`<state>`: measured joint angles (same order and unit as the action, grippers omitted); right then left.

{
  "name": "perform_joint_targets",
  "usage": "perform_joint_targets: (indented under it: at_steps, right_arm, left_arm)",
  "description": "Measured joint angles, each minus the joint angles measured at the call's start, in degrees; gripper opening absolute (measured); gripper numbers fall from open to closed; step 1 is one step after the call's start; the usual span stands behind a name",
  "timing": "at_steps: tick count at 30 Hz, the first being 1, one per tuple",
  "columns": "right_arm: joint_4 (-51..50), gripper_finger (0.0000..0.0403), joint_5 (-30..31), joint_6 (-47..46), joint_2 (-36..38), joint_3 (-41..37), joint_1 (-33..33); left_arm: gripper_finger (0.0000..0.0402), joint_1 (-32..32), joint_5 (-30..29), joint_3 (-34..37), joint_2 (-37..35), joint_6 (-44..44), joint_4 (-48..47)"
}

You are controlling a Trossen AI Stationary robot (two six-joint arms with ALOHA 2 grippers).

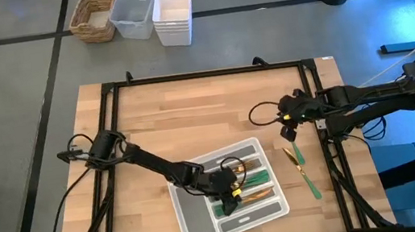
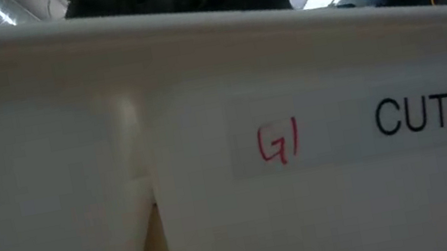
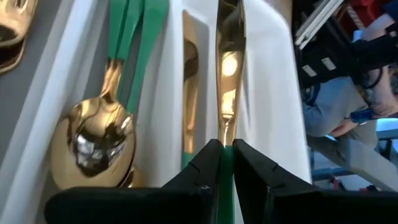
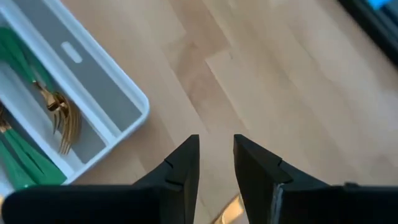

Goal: Sort silverware
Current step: Put the green knife into the white silverware tray

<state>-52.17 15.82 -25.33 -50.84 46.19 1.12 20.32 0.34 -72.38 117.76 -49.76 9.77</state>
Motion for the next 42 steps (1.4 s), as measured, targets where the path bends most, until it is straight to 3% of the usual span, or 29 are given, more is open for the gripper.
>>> perform_joint_targets:
  at_steps: [13,19,29,42]
  right_arm:
    - [-13.24,0.0099,0.05,-17.88,-2.62,-0.25,0.01]
    - [-13.31,0.0099,-1.07,-18.36,-3.44,-3.02,0.03]
    - [-12.07,0.0099,-1.54,-18.41,-3.42,-8.56,0.01]
    - [-7.56,0.0099,-1.41,-27.37,-3.42,-15.55,0.01]
  left_arm:
    - [0.0029,1.04,-4.38,-0.1,2.51,4.11,0.75]
    - [0.0036,1.09,-4.18,-0.15,2.82,8.47,1.18]
    - [0.0091,2.01,-4.14,-0.05,2.95,15.56,3.0]
    - [0.0098,-4.44,-2.42,0.04,0.81,20.47,2.38]
